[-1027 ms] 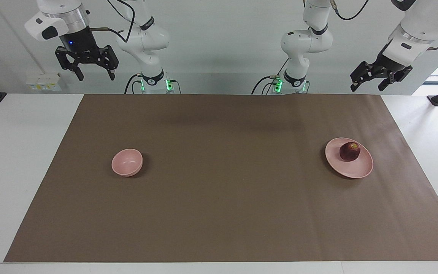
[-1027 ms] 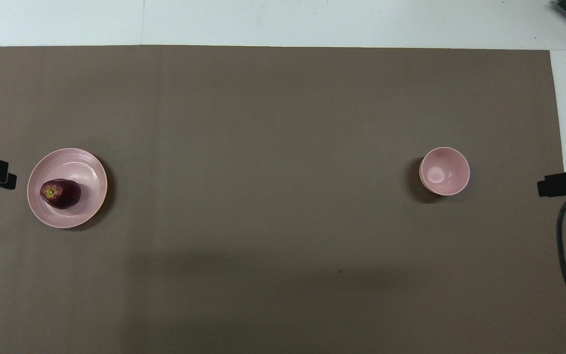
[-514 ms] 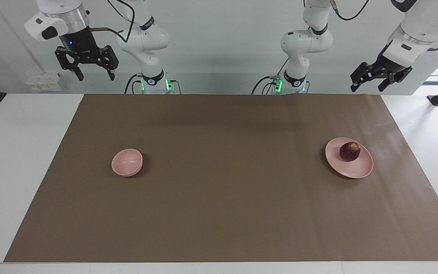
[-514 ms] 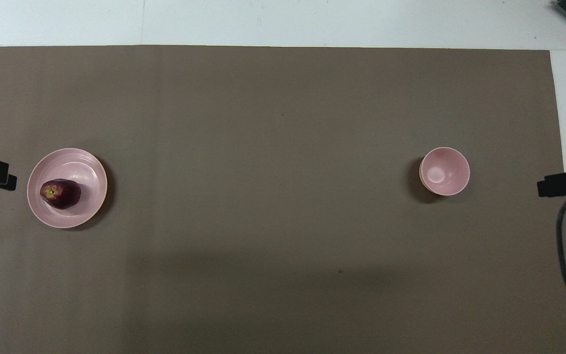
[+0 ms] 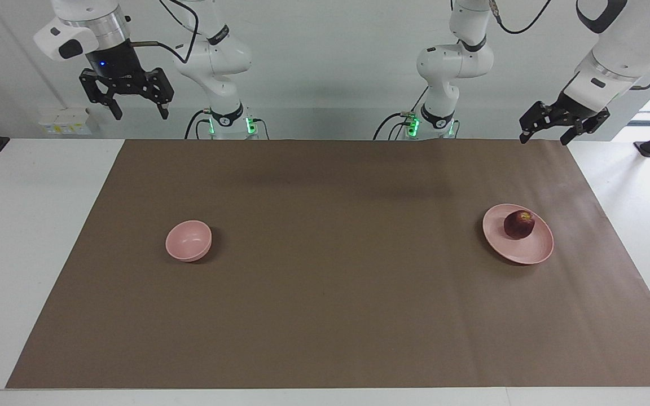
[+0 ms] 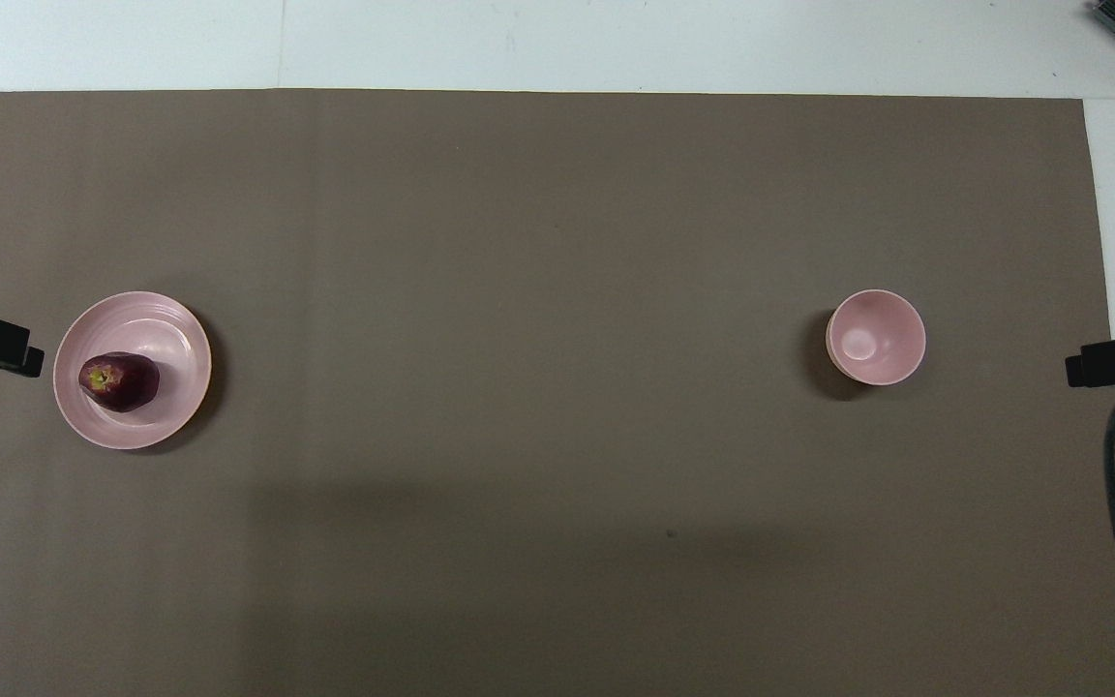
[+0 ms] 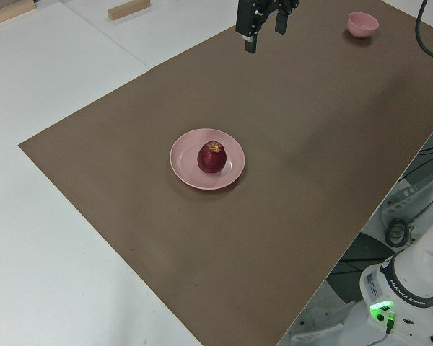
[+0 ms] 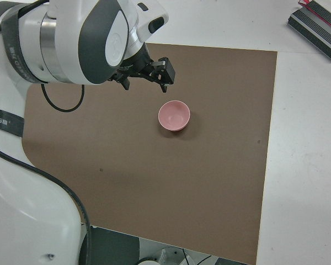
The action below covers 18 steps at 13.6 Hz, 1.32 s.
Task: Move apple from plate to bowl
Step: 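Lower the left gripper onto the red apple on the pink plate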
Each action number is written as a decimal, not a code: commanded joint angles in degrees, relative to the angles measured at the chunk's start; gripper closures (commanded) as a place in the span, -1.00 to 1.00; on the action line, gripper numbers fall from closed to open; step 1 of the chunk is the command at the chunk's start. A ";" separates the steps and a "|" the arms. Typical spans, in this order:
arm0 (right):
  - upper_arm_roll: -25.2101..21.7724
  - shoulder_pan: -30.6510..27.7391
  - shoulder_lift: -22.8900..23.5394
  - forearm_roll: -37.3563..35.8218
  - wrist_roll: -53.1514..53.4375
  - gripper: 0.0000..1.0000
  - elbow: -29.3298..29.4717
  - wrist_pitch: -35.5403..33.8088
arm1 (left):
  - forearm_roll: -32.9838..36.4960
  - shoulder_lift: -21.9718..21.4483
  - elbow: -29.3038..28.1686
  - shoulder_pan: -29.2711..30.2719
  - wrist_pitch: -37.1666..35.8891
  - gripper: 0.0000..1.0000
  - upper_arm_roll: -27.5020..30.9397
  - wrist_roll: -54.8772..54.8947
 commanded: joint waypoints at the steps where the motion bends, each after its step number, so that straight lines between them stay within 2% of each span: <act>1: 0.29 -0.82 -1.36 0.15 -0.69 -1.00 -1.68 0.59 | -0.21 -0.88 -3.94 1.65 4.31 -1.00 -0.01 4.82; 9: 0.29 -0.82 -1.36 0.15 -0.69 -1.00 -1.68 0.59 | -0.04 -0.27 -15.01 4.65 18.20 -1.00 0.08 13.09; 15: 0.29 -0.91 -1.36 0.15 -0.78 -1.00 -1.68 0.59 | -0.04 3.16 -20.02 6.14 26.47 -1.00 0.08 16.60; 18: 0.29 -0.91 -1.36 0.23 -0.78 -1.00 -1.68 0.59 | -0.04 6.32 -22.04 7.19 30.51 -1.00 0.08 19.16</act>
